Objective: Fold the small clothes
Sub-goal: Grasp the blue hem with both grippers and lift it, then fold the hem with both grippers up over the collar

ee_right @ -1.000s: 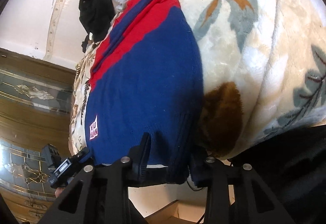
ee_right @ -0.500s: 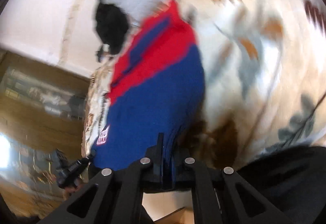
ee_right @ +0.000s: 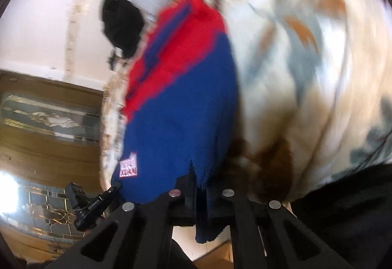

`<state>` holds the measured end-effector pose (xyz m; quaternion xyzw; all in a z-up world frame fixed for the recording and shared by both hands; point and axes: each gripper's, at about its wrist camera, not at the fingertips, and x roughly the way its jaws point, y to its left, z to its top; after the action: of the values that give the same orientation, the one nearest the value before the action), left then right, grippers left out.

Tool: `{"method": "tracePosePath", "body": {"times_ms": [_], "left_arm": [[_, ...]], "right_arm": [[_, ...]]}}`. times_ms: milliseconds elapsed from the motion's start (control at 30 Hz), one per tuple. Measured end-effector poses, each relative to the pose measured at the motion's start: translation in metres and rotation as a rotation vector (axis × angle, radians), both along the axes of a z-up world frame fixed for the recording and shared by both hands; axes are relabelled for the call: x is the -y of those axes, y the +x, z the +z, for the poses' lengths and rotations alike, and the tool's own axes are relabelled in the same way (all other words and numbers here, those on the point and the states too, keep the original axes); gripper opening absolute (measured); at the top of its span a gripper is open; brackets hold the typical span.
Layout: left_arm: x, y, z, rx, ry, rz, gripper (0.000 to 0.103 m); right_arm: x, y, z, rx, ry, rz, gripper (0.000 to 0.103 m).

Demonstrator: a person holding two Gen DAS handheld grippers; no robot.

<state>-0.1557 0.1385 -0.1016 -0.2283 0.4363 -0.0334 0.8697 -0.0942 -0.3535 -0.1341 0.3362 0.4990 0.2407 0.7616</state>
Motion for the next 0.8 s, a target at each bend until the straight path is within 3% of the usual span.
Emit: {"method": "tracePosePath", "body": {"times_ms": [67,167,200,333,400,467,533,600,700,800], "left_arm": [[-0.005,0.001,-0.003,-0.012,0.006,0.006,0.007],[-0.006,0.018,-0.053,-0.206,-0.005,-0.001,0.007],[-0.005,0.018,-0.058,-0.219,-0.001,-0.002,0.007],[-0.003,0.014,-0.012,-0.049,0.040,-0.005,0.007],[-0.004,0.023,-0.021,-0.087,0.056,-0.017,0.007],[-0.005,0.032,-0.048,-0.199,0.043,-0.013,0.007],[-0.009,0.027,-0.043,-0.170,0.017,0.000,0.007],[-0.011,0.019,-0.028,-0.112,0.049,-0.007,0.007],[-0.014,0.028,-0.049,-0.201,0.053,-0.015,0.007],[-0.020,0.025,-0.033,-0.143,0.030,-0.005,0.007]], "right_arm": [[0.000,0.004,0.003,0.012,-0.027,0.005,0.006],[0.000,0.013,-0.041,-0.133,-0.045,0.000,0.006],[-0.001,0.013,-0.050,-0.160,-0.055,0.000,0.006],[-0.008,0.011,-0.022,-0.071,-0.042,0.004,0.006],[-0.011,0.018,-0.029,-0.098,-0.067,0.010,0.006],[-0.011,0.022,-0.045,-0.163,-0.067,0.008,0.006],[-0.012,0.019,-0.036,-0.135,-0.058,0.009,0.006],[-0.010,0.017,-0.027,-0.102,-0.066,0.019,0.006],[-0.009,0.024,-0.047,-0.175,-0.081,0.026,0.006],[-0.008,0.024,-0.034,-0.128,-0.058,0.042,0.006]]}}
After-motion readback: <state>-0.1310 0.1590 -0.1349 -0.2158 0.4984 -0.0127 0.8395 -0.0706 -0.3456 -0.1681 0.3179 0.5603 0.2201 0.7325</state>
